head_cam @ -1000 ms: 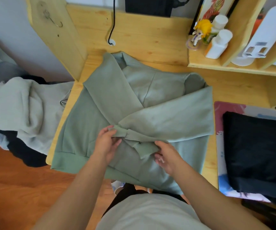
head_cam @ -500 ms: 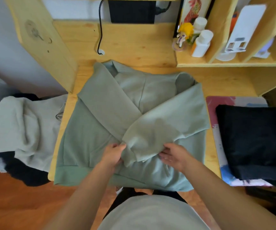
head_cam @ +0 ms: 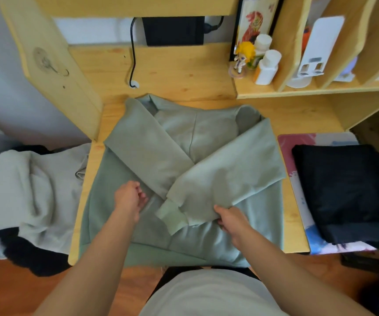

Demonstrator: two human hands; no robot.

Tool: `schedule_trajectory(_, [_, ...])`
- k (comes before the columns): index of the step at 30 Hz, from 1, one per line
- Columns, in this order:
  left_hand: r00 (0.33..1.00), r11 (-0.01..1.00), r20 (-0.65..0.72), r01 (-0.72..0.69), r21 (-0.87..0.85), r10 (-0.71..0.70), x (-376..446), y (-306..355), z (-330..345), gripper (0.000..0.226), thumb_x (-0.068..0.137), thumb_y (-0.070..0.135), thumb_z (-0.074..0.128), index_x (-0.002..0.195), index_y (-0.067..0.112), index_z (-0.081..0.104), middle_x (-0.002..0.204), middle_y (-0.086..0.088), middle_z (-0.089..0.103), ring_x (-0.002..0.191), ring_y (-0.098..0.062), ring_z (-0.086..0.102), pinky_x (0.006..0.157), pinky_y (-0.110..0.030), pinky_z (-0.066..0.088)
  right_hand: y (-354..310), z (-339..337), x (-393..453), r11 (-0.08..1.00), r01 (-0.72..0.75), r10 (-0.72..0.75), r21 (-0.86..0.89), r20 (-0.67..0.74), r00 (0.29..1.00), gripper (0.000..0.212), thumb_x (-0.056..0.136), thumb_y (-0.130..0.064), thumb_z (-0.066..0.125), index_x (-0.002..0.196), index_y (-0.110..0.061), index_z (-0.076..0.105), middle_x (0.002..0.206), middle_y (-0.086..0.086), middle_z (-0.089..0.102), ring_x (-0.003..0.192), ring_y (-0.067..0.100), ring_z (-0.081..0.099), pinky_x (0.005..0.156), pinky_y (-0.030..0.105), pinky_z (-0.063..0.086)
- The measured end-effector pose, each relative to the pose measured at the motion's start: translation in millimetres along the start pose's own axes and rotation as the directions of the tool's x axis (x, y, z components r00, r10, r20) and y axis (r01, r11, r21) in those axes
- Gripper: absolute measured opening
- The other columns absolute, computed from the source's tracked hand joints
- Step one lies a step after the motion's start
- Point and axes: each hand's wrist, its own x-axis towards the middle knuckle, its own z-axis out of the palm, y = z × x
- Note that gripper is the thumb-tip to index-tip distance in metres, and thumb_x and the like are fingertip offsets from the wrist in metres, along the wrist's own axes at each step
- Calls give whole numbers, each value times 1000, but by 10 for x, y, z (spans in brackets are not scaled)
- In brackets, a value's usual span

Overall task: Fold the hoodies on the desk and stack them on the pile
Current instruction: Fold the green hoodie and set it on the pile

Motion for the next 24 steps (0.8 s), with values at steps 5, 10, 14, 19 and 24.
schedule_trajectory(5, [970,991,208,119,67,-130,73,-101,98,23,103,32,56,123,21,59,111,-2,66,93,-16,62,89,-34,48,56,62,-108,960,137,-92,245,-186,978,15,96,-28,61,101,-17,69,102,2,73,92,19,68,84,33,54])
schedule_trajectory(10, [987,980,158,2,-200,30,99,-8,206,34,100,14,57,134,11,59,123,-11,72,97,-27,71,80,-42,57,-128,-20,-235,671,77,-79,737,-32,996,26,105,-19,49,123,-7,64,108,8,77,100,26,73,91,48,56])
schedule_trajectory(14, [934,910,349,77,-406,77,-140,132,-91,41,102,42,53,132,16,64,125,-7,73,115,-26,69,99,-46,51,-381,-366,-457,558,32,-143,829,58,988,39,106,-30,46,129,-5,64,125,15,70,112,32,69,103,50,49])
schedule_trajectory(19, [940,960,335,-39,276,-58,-314,-399,-258,19,96,25,71,113,17,67,118,-9,75,102,-21,73,80,-33,59,-352,-731,-791,607,-43,-170,794,183,968,55,99,-50,53,133,-9,65,132,17,66,122,35,64,110,51,41])
schedule_trajectory(24, [919,965,394,110,-239,-7,-521,-131,-173,27,97,11,56,121,9,69,123,-13,73,107,-28,70,83,-40,58,-188,-713,-870,612,-73,-142,787,200,969,40,103,-27,48,128,-4,68,135,18,63,123,35,63,107,53,47])
